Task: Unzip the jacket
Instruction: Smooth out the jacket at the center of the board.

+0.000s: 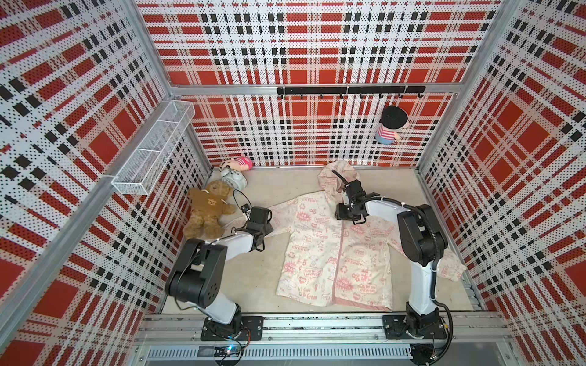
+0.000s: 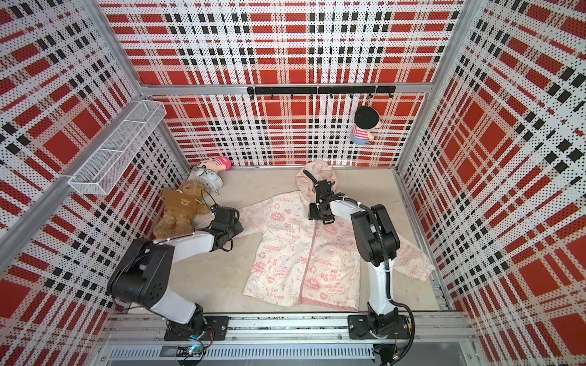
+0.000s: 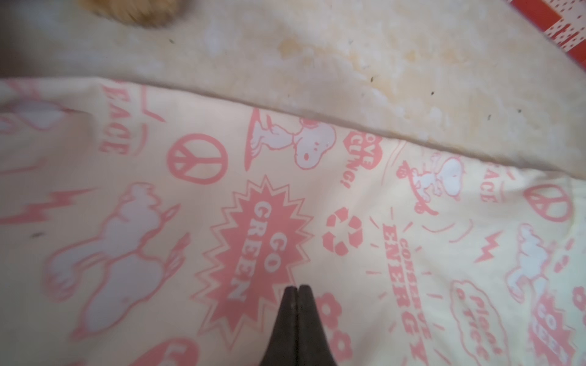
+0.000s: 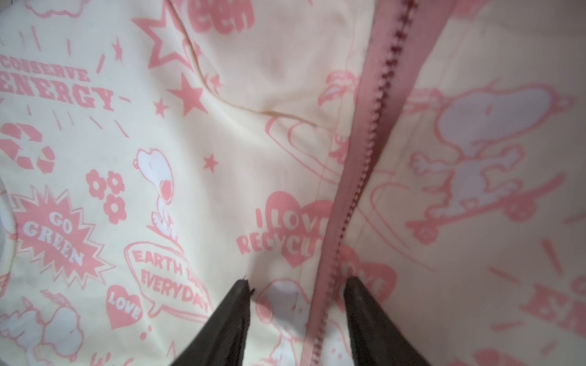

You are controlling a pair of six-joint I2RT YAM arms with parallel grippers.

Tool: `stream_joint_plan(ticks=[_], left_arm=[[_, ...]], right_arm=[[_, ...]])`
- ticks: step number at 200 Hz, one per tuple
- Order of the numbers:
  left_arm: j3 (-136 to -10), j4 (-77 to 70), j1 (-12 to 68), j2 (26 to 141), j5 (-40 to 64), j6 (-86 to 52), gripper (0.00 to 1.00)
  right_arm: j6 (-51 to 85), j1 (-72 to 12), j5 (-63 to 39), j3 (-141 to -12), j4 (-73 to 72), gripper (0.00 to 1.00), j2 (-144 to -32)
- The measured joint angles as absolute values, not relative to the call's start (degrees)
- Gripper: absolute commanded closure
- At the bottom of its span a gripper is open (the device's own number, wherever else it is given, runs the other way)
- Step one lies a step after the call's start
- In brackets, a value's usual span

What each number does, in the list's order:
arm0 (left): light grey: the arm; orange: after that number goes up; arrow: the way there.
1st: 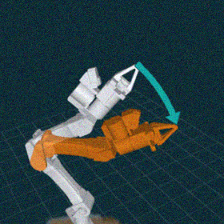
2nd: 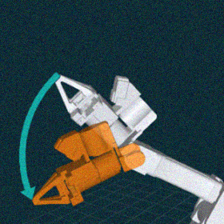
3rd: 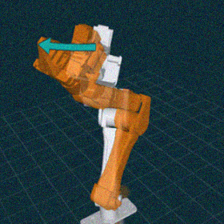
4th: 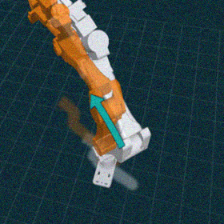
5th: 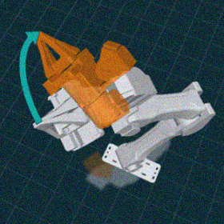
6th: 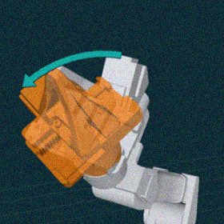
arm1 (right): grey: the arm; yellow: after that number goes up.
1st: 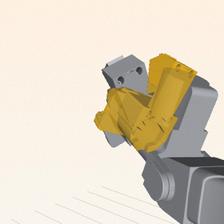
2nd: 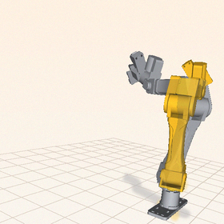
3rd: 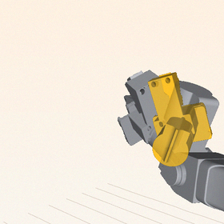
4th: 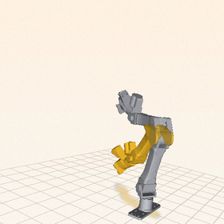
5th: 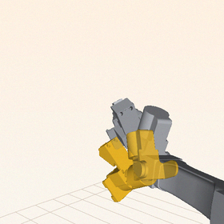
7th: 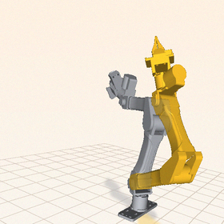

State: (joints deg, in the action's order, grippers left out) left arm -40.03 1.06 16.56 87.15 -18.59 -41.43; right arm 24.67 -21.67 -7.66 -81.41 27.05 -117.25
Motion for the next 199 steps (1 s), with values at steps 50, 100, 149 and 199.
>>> stream_joint_plan(ticks=[50, 100, 149, 199], left_arm=[[-44.3, -2.2, 19.7, 74.5, -22.7, -38.5, 0.28], [-68.1, -2.8, 19.5, 97.0, -16.3, -35.5, 0.33], [-81.7, -2.7, 23.7, 113.4, -8.2, -34.2, 0.34], [-91.0, -4.4, 26.9, 123.0, -2.7, -36.5, 0.50]], right_arm=[[21.9, -17.1, -8.3, -101.9, 32.1, 0.35, -119.1], [22.6, -12.6, -12.6, -128.2, 29.4, 0.39, -134.8], [24.1, -11.1, -15.9, -131.1, 32.5, 0.35, -147.4], [23.5, -10.6, -13.2, -135.9, 37.0, 0.73, -149.8]])
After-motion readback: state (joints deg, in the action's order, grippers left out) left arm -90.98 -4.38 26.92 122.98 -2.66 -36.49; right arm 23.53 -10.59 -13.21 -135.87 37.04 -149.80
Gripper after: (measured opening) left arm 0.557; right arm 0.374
